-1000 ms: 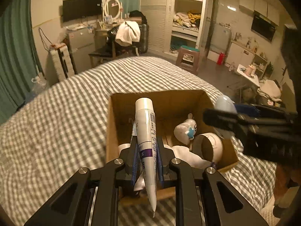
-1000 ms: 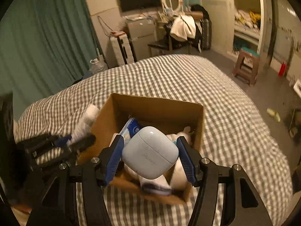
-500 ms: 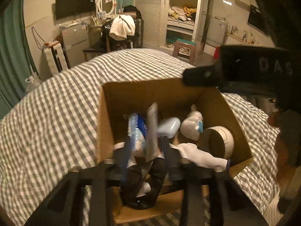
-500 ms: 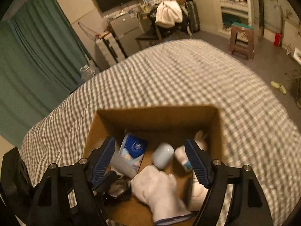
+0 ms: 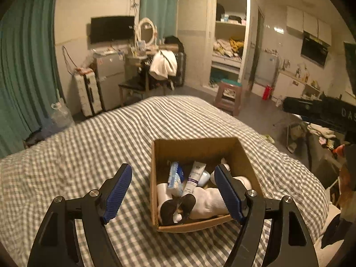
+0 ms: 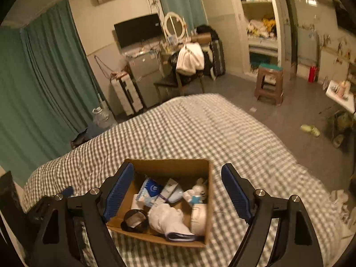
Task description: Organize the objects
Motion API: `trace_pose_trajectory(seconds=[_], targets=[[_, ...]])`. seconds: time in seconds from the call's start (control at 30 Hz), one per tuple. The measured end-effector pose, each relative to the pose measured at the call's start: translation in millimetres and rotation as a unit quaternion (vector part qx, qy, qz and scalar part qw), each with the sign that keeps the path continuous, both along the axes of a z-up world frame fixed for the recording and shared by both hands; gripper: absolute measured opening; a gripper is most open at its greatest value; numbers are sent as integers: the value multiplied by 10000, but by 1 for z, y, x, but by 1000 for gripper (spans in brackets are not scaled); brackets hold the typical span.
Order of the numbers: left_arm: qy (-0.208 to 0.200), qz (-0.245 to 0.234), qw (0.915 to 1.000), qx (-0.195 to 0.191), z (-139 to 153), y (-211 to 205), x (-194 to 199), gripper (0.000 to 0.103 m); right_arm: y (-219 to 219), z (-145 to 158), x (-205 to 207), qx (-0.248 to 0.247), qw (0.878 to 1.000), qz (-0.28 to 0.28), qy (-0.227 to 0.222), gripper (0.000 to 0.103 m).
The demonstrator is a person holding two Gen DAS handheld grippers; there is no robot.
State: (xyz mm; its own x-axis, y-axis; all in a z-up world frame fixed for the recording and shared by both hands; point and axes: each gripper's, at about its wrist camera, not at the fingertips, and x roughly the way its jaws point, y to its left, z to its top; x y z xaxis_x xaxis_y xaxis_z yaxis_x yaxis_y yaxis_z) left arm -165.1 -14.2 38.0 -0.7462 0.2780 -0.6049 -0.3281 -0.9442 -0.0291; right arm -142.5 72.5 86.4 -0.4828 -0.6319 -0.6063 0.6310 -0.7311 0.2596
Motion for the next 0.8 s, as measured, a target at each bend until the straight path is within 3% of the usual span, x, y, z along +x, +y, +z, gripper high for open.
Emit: trace_pose_trajectory(seconds=[0.13, 0.2, 0.23, 0.43, 0.63, 0.8], targets=[[220, 64, 9997, 76, 28, -8, 30, 82, 25, 26, 30, 187, 9984, -105, 529, 85], [372, 104, 9992, 105, 40, -11, 45, 98, 40, 38, 45, 185, 9971, -119, 732, 88], [489, 146, 9987, 93, 46, -12, 53, 100, 49, 44, 54, 157, 9963, -123, 832, 90], [805, 191, 9966, 10, 65, -15, 91, 101, 90, 62, 96, 247, 9911, -190, 1292, 94], [930, 113, 9956, -7, 65, -10, 112, 103, 119, 62, 119, 65, 9866, -248, 1612, 100], [940, 189, 9954, 96, 50, -5, 117, 103, 133, 34, 127, -153, 9809, -363, 1904, 101]])
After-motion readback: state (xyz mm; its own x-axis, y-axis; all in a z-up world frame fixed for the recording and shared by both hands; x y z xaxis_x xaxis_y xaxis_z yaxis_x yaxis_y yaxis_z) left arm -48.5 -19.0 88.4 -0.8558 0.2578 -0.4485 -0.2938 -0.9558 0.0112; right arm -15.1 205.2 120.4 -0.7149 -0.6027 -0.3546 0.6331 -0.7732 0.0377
